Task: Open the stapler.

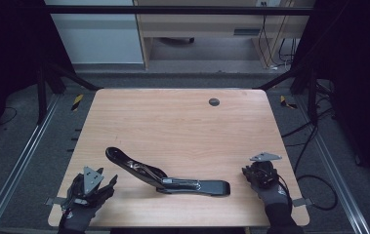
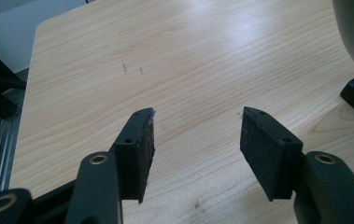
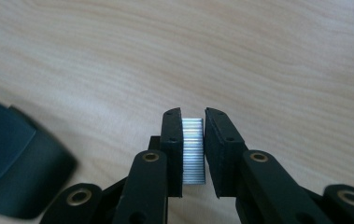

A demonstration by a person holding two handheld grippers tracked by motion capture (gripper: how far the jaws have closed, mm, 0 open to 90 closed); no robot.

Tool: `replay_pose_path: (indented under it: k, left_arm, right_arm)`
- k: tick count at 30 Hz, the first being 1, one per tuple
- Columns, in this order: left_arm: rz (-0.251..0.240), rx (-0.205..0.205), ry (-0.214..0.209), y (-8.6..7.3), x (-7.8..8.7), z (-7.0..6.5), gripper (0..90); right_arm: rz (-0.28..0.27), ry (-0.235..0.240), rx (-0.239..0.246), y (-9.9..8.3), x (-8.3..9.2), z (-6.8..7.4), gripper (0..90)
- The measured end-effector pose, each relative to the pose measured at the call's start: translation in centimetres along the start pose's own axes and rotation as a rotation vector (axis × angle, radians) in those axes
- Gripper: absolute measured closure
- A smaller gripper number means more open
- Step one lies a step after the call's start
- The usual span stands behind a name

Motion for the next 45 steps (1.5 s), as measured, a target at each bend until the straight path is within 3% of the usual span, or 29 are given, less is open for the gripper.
replay_pose_path:
  k: [5,7,8,13,27,30,31,32,34,38,39,45]
  left_arm:
    - [-0.001,0.001,-0.002,0.0,0.0,0.0,44.6]
    - [0.001,0.000,-0.005,0.0,0.0,-0.1,44.6]
    - [0.001,0.001,-0.006,0.0,0.0,-0.1,44.6]
    - [0.002,0.000,-0.010,-0.1,0.0,-0.2,44.7]
    - [0.006,-0.004,-0.013,-0.1,0.0,-0.3,44.7]
    - [0.005,-0.001,-0.014,-0.1,0.0,-0.2,44.7]
    - [0.006,0.000,-0.014,-0.2,0.0,-0.2,44.7]
    - [0.007,0.000,-0.014,-0.2,0.0,-0.2,44.6]
    - [0.006,0.001,-0.015,-0.2,0.0,-0.2,44.7]
    - [0.008,0.003,-0.018,-0.2,-0.1,-0.2,44.6]
    - [0.009,0.003,-0.019,-0.3,-0.1,-0.2,44.7]
    - [0.006,0.005,-0.016,-0.2,-0.1,-0.1,44.7]
  right_arm:
    - [0.009,0.040,-0.014,-0.9,1.1,0.6,77.9]
    - [0.020,0.045,0.003,-1.3,1.3,0.8,77.9]
    - [0.016,0.045,0.024,-1.5,1.3,0.7,77.9]
    - [0.027,0.054,0.031,-2.1,1.4,0.7,77.9]
    - [0.053,0.056,0.002,-2.7,1.5,0.5,77.3]
    - [0.050,0.051,-0.001,-2.7,1.6,0.4,70.9]
    - [0.038,0.052,0.013,-2.6,1.5,0.3,70.8]
    - [0.042,0.056,-0.008,-2.5,1.6,0.5,70.1]
    - [0.029,0.048,0.007,-2.3,1.6,0.2,68.7]
    - [0.017,0.039,-0.012,-1.3,2.1,0.2,67.2]
    - [0.008,0.033,0.004,-1.0,2.1,0.0,67.0]
    - [0.016,0.034,-0.003,0.0,2.4,0.2,67.2]
Point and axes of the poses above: each handheld gripper's, and its own axes: x roughly backward along the jaws, y roughly out of its top, z roughly to its left, the point moved 10 cm from there along -x, roughly forward along the jaws, and after that the axes turned 14 degrees about -z, right-handed, at the moved point
